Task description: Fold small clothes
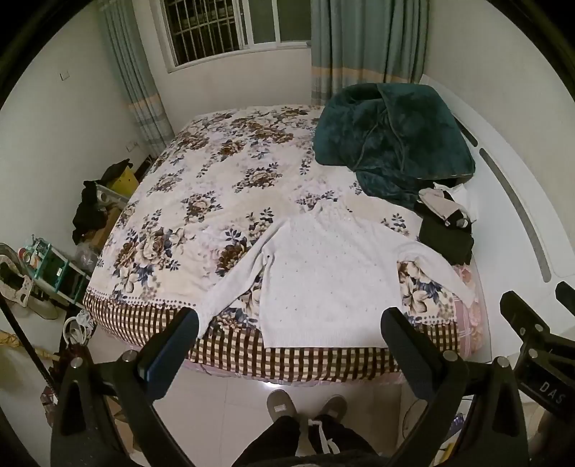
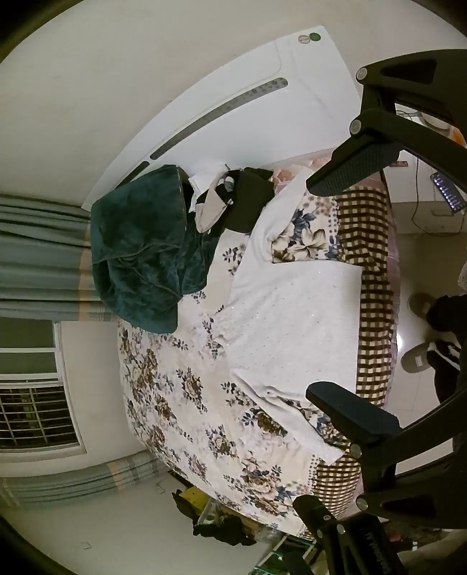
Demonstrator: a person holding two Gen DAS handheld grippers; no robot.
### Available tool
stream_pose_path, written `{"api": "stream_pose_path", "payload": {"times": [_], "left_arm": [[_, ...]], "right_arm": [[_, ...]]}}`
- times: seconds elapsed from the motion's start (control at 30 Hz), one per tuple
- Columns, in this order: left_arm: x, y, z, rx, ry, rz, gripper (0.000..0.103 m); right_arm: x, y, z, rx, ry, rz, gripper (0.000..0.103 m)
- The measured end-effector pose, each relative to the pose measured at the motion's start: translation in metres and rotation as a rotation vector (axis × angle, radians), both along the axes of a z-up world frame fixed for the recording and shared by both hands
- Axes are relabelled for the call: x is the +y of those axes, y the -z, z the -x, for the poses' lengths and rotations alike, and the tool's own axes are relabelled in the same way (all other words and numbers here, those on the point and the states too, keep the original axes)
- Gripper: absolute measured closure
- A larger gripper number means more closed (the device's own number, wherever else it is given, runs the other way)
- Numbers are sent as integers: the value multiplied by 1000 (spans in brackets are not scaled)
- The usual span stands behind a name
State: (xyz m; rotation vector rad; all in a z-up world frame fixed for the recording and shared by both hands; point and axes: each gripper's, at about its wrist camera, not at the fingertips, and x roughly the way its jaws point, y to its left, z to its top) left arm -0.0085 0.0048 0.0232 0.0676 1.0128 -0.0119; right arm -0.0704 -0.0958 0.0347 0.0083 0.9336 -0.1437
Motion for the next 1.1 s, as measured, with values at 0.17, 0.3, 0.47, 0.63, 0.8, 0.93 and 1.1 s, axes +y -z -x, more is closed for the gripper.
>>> {"api": "stream_pose_path", "payload": {"times": [0.17, 0.3, 0.47, 0.63, 0.8, 0.93, 1.1], "left_arm": [[-1, 1, 2, 0, 0, -2, 0], [0, 1, 2, -2, -1, 0, 0], [0, 1, 2, -3, 0, 0, 0], [-1, 1, 2, -3, -2, 2, 0], [-2, 1, 1, -4, -2, 1, 0], [-2, 0, 1, -4, -2, 1, 0], [-2, 1, 1, -5, -1, 0, 0]], "right_arm": [[0, 0, -2, -1, 3, 0, 0], [0, 0, -4, -1, 3, 0, 0], [0, 0, -6, 0, 3, -1, 0], [0, 0, -7, 1, 1, 0, 0], [0, -3, -10, 0, 2, 1, 0], [-1, -5, -13, -1, 1, -1, 0], [0, -6, -13, 2, 2, 0, 0]]}}
